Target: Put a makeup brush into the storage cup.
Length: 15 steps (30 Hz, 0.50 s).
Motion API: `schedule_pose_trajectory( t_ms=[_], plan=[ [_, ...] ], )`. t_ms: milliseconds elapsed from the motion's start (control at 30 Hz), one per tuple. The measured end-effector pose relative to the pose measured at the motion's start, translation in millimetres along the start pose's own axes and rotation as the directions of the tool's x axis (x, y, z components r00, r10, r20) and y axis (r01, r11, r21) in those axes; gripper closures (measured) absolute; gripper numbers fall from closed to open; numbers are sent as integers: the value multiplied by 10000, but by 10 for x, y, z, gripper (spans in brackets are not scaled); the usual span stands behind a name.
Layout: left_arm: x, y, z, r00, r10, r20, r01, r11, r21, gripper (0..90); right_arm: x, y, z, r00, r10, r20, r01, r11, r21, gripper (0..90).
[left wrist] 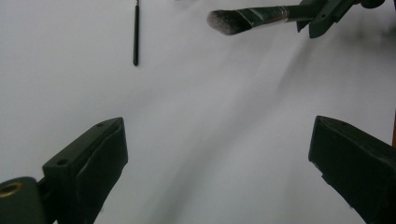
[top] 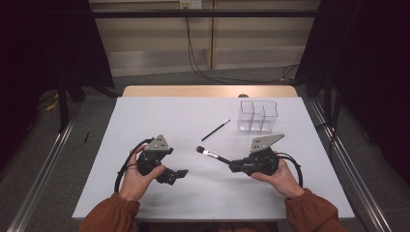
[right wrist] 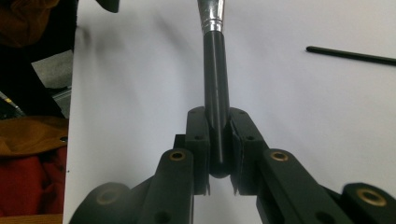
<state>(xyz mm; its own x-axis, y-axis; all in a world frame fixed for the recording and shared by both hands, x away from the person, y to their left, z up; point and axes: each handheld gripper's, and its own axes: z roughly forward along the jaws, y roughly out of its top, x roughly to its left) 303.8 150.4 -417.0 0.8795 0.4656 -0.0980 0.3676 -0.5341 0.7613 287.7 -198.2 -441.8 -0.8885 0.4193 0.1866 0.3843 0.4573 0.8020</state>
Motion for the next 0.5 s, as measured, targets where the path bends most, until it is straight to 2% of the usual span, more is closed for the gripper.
schedule_pose_trajectory(
  t_ms=[233, 300, 333, 500],
  plan=[
    [-10, 0, -13, 9999, 18, -133, -21, 9997, -230, 44, 54, -27, 31, 9990, -430, 73, 434, 9970, -641, 800],
    [-15, 4, -18, 9998, 28, -173, -33, 9996, -282, 44, 64, -32, 33, 9985, -517, 157, 528, 9951, -832, 800],
    [-18, 5, -18, 9998, 24, -178, -30, 9995, -324, 43, 76, -34, 28, 9974, -692, 198, 710, 9915, -1090, 800],
    [-33, 7, -2, 9996, 45, -287, -64, 9979, -643, 43, 87, -27, 15, 9964, -757, 377, 804, 9865, -1428, 800]
  ],
)
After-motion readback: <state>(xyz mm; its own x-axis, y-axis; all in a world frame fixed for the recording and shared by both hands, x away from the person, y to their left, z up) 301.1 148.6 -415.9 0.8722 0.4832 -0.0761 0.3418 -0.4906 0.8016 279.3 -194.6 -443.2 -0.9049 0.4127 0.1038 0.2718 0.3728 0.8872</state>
